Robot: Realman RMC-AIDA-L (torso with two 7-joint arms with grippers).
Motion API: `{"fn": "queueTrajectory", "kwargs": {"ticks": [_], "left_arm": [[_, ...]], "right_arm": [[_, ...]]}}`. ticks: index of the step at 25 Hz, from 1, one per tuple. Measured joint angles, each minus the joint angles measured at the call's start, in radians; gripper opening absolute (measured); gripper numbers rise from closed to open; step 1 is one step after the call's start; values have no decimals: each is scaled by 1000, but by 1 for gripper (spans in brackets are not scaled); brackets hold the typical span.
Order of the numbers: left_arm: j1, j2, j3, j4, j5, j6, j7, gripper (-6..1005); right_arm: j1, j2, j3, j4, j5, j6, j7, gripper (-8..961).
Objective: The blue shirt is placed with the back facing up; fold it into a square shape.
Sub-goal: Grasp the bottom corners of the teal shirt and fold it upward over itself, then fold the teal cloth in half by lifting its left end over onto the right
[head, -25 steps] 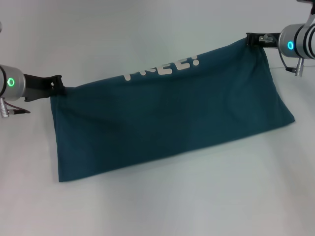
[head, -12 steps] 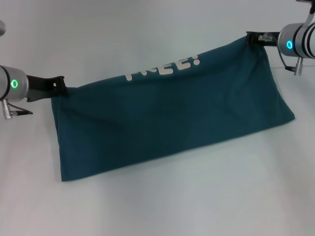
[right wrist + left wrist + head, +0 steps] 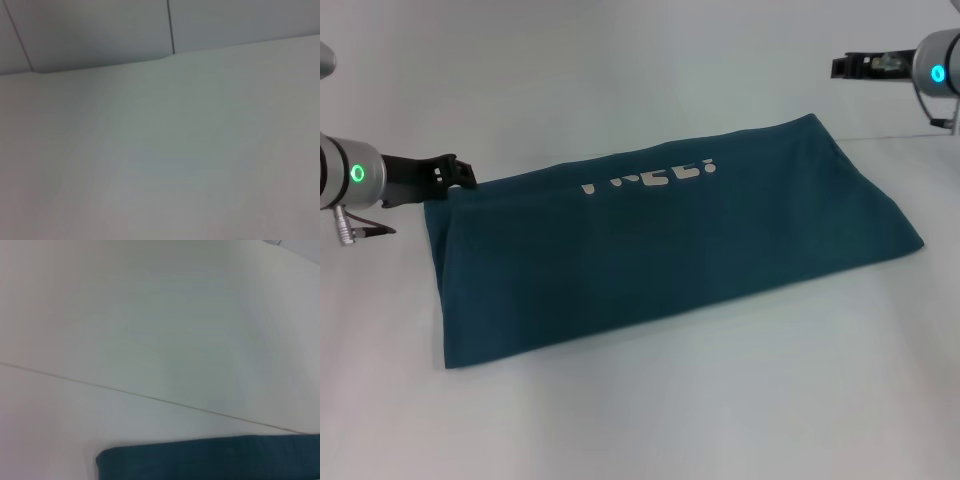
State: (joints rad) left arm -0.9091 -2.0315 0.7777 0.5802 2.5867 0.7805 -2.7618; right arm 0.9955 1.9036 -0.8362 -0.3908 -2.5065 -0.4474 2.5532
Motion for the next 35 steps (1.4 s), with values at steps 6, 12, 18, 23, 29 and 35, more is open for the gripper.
{"fn": "queueTrajectory", "kwargs": {"ticks": [6,12,18,23,29,35], "left_arm": [[7,-3,-7,6,-2,3,-2,433],[53,-4,-14,44,-87,45,6,639],[174,-8,-14,139,-322,188,72,660],[278,-9,-19,158,-502,310,119,661],[352,-29,-101,136,-586,441,168,661],[419,-48,-167,94,-629,550,161,661]], "right_arm": [[-15,-52,18,-27,5,-137,31,618],[-93,-56,108,-167,73,-413,17,795],[-246,-53,126,-254,333,-670,-57,818],[-382,-43,161,-245,534,-852,-190,828],[-508,-9,218,-241,605,-1010,-326,825],[-555,8,248,-230,604,-1091,-384,826]]}}
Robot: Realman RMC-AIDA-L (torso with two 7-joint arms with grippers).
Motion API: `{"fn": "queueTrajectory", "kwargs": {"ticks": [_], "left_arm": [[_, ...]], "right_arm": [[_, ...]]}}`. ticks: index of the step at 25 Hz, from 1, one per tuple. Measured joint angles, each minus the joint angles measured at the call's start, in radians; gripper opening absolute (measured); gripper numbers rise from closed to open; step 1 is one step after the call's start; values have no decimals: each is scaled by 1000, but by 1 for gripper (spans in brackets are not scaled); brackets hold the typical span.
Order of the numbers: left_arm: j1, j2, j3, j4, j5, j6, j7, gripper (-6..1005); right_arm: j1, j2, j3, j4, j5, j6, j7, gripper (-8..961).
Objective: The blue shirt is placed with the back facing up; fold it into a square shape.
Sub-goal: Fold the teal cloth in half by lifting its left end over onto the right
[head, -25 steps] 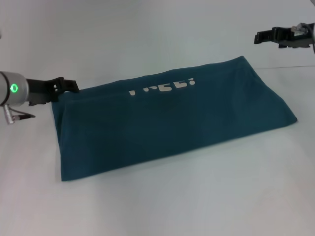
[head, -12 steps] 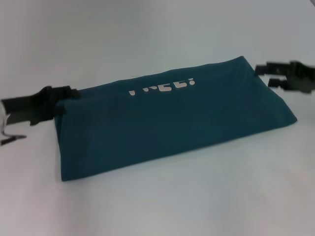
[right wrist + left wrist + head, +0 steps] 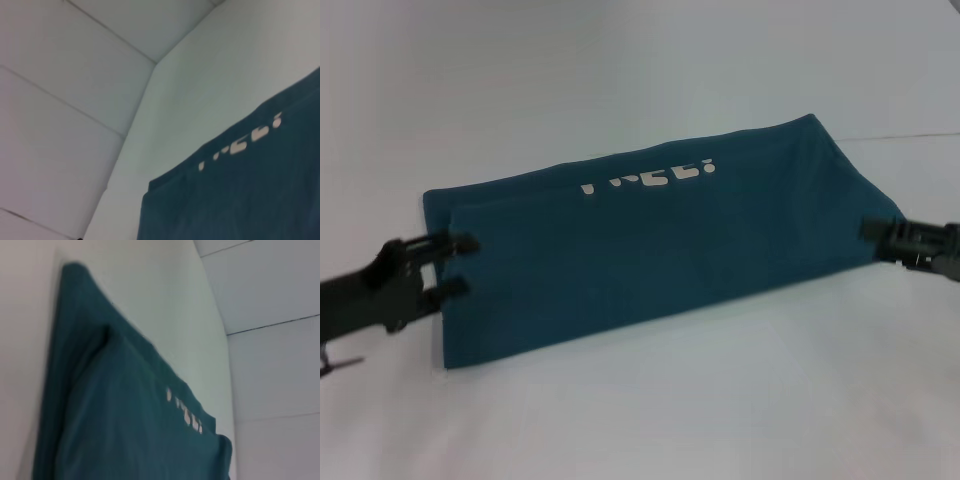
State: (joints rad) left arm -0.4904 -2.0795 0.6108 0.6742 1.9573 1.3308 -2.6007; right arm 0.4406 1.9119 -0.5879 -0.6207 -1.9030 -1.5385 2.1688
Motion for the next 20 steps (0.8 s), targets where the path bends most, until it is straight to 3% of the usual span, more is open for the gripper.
{"fn": "queueTrajectory", "kwargs": {"ticks": [8,20], "left_arm": [[79,-11,-67,-31,5,93,-66,660],[94,-26,-63,-65,41,59,-134,662]], "right_arm": [[-12,-6,-12,41,-5,-29,-65,826],[-20,-21,-3,41,-20,-26,-71,825]]}}
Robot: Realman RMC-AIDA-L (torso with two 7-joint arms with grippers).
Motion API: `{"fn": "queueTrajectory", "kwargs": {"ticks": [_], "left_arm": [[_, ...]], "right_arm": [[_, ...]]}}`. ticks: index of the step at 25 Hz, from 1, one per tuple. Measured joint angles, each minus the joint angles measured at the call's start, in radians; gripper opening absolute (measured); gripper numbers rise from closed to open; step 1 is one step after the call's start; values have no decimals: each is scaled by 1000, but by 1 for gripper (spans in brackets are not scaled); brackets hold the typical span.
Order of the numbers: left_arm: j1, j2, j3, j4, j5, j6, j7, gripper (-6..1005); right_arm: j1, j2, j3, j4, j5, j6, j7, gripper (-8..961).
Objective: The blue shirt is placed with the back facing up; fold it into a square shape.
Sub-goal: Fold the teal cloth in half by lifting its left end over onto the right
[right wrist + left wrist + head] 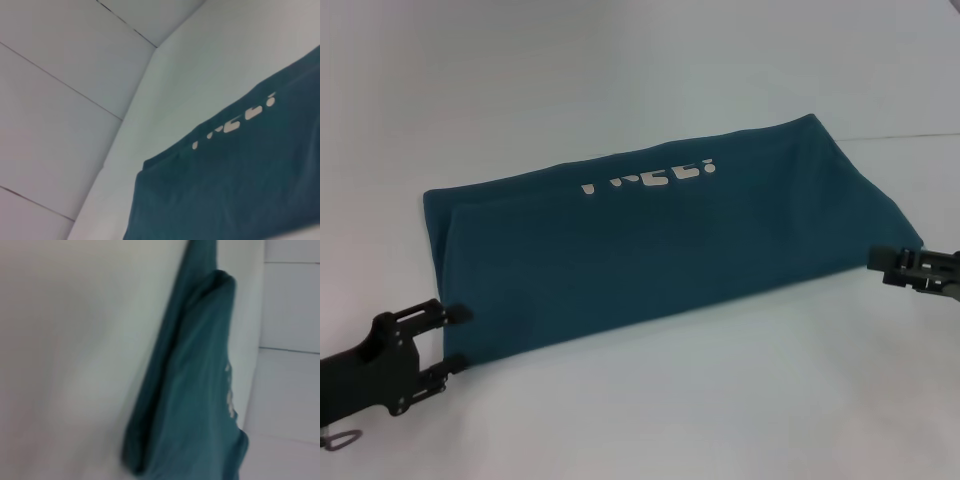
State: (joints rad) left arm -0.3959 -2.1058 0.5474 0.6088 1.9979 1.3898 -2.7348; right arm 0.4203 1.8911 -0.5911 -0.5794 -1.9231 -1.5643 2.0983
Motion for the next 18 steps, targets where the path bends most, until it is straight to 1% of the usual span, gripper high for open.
{"fn": "queueTrajectory", "kwargs": {"ticks": [4,18], "left_arm": [[2,0,0,-16,24,-44,-13,661],[12,-2,-7,-18,62,-96,-24,659]], "right_arm": [[0,0,4,0,-10,1,0,825],[-9,0,7,0,-10,0,9,826]]}}
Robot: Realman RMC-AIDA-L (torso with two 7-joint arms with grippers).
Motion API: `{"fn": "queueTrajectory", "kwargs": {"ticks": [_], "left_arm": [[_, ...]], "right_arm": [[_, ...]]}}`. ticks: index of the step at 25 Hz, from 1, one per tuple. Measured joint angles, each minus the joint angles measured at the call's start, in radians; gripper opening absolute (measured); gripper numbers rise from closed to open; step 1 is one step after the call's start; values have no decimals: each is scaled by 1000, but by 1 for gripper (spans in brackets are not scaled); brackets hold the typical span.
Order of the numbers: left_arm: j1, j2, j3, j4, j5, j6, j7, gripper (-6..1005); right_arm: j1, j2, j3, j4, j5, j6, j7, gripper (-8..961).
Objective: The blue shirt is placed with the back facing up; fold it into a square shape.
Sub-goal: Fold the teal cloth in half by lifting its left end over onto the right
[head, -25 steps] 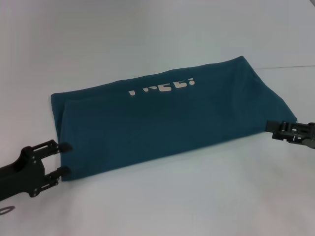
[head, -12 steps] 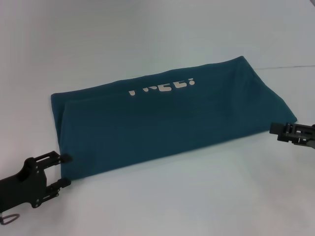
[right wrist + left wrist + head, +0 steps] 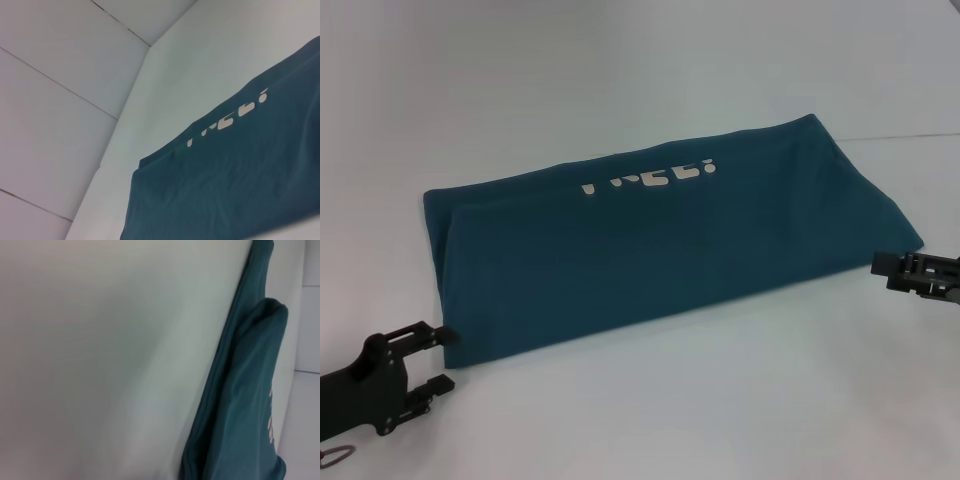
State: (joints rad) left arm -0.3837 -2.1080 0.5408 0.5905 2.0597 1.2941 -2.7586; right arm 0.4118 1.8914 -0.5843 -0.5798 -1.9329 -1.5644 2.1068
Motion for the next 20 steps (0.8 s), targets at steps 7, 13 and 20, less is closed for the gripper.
{"fn": "queueTrajectory", "kwargs": {"ticks": [7,13,20], "left_arm": [[-14,-1,1,-14,1,-32,-1,658],[-20,1,6,-26,1,-59,-1,658],[-40,-2,7,-35,0,-82,2,657]], "right_arm": [[-2,0,0,0,0,-1,1,826],[-3,0,0,0,0,0,1,825],[-4,0,1,0,0,0,1,826]]}}
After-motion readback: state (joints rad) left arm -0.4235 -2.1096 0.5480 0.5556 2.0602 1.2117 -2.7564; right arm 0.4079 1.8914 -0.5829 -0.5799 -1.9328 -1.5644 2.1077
